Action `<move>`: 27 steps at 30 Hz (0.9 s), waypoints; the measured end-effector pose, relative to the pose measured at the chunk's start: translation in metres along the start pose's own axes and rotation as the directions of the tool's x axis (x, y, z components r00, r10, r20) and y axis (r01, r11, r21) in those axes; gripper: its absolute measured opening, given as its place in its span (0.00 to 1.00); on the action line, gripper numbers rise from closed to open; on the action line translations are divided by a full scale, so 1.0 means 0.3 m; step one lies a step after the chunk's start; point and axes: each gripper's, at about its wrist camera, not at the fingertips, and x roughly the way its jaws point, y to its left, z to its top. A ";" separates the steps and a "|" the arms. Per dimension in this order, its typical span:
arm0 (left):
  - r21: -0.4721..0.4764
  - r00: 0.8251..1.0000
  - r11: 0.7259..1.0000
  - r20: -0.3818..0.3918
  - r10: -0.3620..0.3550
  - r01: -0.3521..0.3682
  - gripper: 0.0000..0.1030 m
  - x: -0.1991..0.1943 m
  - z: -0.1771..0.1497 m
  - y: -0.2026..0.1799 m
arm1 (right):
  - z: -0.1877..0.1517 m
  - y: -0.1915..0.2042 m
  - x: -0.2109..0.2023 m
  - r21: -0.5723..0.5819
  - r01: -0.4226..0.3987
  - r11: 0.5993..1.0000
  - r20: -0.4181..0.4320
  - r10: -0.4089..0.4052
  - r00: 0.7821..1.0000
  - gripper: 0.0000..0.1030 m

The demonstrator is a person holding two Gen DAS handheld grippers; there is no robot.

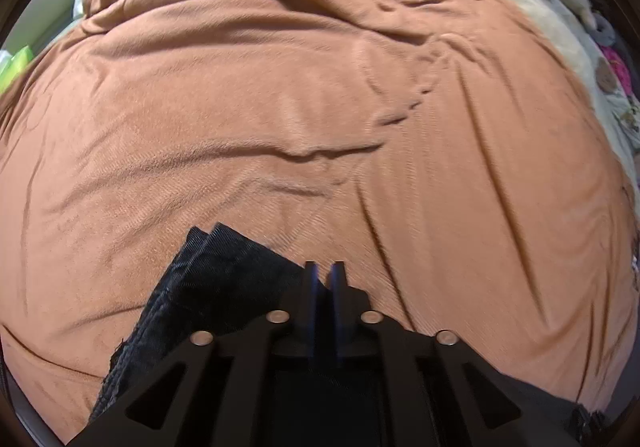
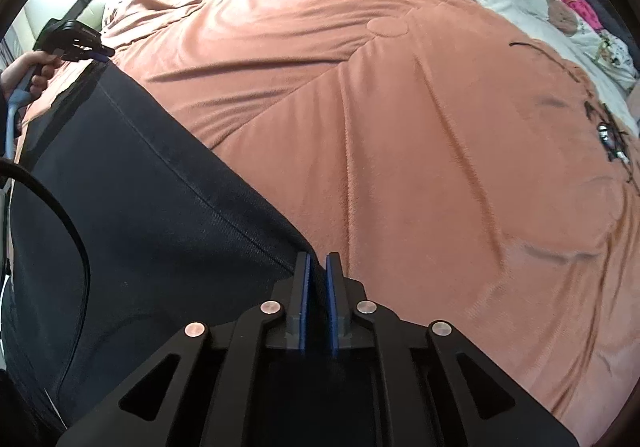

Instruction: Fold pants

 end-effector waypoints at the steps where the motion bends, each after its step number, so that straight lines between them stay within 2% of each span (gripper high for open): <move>1: 0.008 1.000 1.000 0.007 -0.008 0.008 0.27 -0.018 -0.006 0.000 | -0.003 0.001 -0.014 0.005 0.010 1.000 0.002 -0.010 1.000 0.10; 2: 0.018 1.000 1.000 0.021 -0.015 0.015 0.42 -0.042 -0.016 0.002 | -0.006 0.001 -0.030 0.015 0.016 1.000 0.005 -0.016 1.000 0.12; 3: 0.027 0.999 0.999 0.034 -0.022 0.021 0.53 -0.063 -0.025 0.006 | -0.012 0.000 -0.051 0.030 0.020 0.999 0.013 -0.020 1.000 0.18; 5: 0.045 0.998 0.998 0.056 -0.036 0.033 0.57 -0.109 -0.049 0.015 | -0.029 -0.001 -0.098 0.059 0.020 0.998 0.038 -0.022 0.999 0.34; 6: 0.051 0.997 0.998 0.058 -0.045 0.042 0.57 -0.125 -0.062 0.022 | -0.039 0.002 -0.123 0.070 0.022 0.997 0.052 -0.026 0.998 0.48; 7: 0.056 0.996 0.997 0.056 -0.062 0.059 0.57 -0.146 -0.078 0.035 | -0.050 0.008 -0.145 0.075 0.027 0.997 0.066 -0.032 0.997 0.58; 15: 0.082 0.990 0.990 0.076 -0.118 0.112 0.57 -0.266 -0.205 0.150 | -0.177 0.031 -0.296 0.181 0.005 0.984 0.124 -0.028 0.992 0.60; 19: 0.087 0.989 0.992 0.110 -0.101 0.092 0.57 -0.323 -0.274 0.219 | -0.233 0.049 -0.348 0.229 0.019 0.973 0.130 -0.050 0.990 0.60; 27: 0.101 0.982 0.987 0.132 -0.135 0.123 0.57 -0.400 -0.381 0.314 | -0.316 0.122 -0.440 0.271 0.034 0.962 0.146 -0.076 0.986 0.60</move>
